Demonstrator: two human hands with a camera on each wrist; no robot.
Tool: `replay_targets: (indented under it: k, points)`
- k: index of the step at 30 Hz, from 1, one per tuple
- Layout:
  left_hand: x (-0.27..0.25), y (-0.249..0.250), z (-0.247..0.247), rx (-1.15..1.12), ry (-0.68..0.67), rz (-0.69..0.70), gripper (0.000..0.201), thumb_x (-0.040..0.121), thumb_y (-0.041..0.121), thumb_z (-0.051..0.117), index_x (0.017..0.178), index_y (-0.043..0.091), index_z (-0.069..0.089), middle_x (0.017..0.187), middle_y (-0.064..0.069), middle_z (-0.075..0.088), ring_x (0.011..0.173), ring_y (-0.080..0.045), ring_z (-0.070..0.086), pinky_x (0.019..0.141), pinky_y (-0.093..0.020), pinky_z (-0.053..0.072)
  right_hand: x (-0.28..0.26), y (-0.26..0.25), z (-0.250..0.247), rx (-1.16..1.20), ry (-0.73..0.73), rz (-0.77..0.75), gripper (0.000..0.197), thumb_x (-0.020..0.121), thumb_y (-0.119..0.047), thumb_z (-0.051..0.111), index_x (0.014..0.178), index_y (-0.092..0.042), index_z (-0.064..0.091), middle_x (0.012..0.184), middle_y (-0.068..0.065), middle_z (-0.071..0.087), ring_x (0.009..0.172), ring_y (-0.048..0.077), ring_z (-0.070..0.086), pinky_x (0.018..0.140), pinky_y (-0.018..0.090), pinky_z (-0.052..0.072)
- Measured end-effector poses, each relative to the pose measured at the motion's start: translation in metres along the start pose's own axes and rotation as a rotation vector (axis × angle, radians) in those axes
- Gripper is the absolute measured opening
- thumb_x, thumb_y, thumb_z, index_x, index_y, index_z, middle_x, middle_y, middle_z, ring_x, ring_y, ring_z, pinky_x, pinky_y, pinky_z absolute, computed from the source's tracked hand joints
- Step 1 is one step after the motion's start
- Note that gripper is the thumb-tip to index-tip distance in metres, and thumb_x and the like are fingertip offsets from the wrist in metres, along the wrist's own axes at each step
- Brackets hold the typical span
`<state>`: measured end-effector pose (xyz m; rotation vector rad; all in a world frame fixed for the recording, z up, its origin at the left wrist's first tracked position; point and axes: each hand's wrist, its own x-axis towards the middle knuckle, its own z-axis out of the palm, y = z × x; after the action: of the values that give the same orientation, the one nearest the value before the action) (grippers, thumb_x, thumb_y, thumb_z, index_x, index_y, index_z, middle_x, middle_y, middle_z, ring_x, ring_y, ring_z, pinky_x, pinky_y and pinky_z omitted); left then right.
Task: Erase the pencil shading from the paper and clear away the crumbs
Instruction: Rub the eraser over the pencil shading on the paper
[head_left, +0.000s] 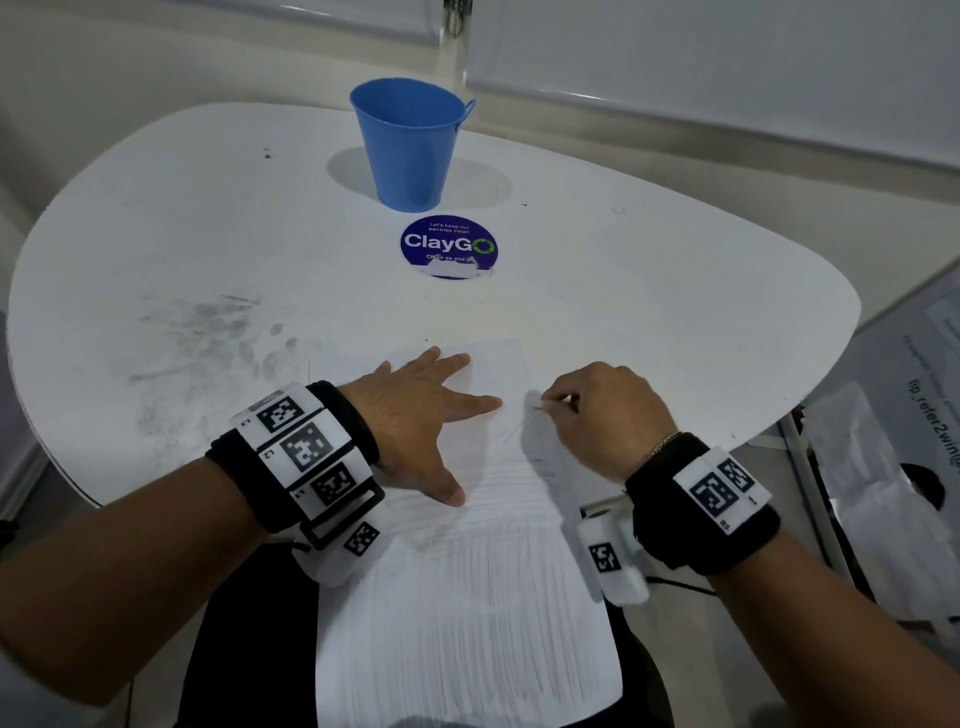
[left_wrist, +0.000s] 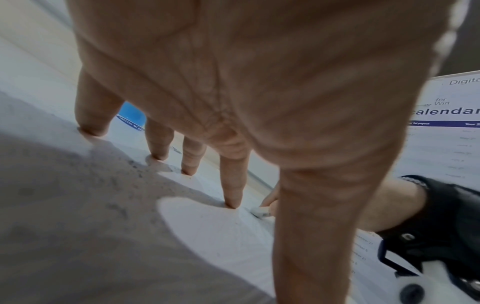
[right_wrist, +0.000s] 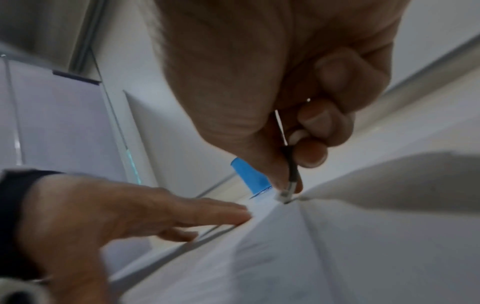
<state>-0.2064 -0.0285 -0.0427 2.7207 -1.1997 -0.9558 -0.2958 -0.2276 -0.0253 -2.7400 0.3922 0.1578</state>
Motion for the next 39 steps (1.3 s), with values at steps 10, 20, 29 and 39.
replay_targets:
  k: [10,20,29,39]
  points:
    - [-0.001,0.0,-0.001,0.011,0.006,0.003,0.104,0.075,0.069,0.072,0.152,0.06,0.003,0.165,0.014,-0.022,0.151,-0.012,-0.027,0.125,-0.053,-0.003,0.003,0.003,-0.005,0.035,0.025,-0.014,0.02,0.093,-0.025,0.058,0.09,-0.024,0.077,0.082,-0.007,0.072,0.085,0.022,0.065,0.078,0.034,0.053]
    - [-0.001,0.0,-0.002,0.009,-0.011,-0.004,0.106,0.075,0.069,0.072,0.152,0.06,0.001,0.165,0.014,-0.023,0.15,-0.012,-0.028,0.125,-0.054,-0.004,-0.003,-0.005,0.003,0.063,-0.105,-0.069,0.019,0.093,-0.026,0.058,0.097,-0.028,0.077,0.083,-0.012,0.071,0.084,0.016,0.064,0.08,0.031,0.053]
    - [-0.001,0.001,-0.002,0.018,-0.007,-0.01,0.106,0.075,0.07,0.072,0.153,0.059,0.001,0.165,0.014,-0.023,0.15,-0.013,-0.028,0.125,-0.053,-0.003,-0.008,-0.013,0.007,0.05,-0.123,-0.112,0.019,0.093,-0.027,0.058,0.095,-0.03,0.077,0.084,-0.012,0.073,0.082,0.017,0.065,0.078,0.033,0.053]
    - [-0.001,0.001,-0.002,0.021,-0.007,-0.011,0.105,0.075,0.07,0.071,0.152,0.06,0.001,0.165,0.015,-0.024,0.15,-0.012,-0.028,0.125,-0.052,-0.003,-0.004,-0.01,0.003,0.009,-0.052,-0.06,0.02,0.093,-0.026,0.057,0.098,-0.029,0.076,0.092,-0.009,0.074,0.089,0.021,0.065,0.079,0.031,0.052]
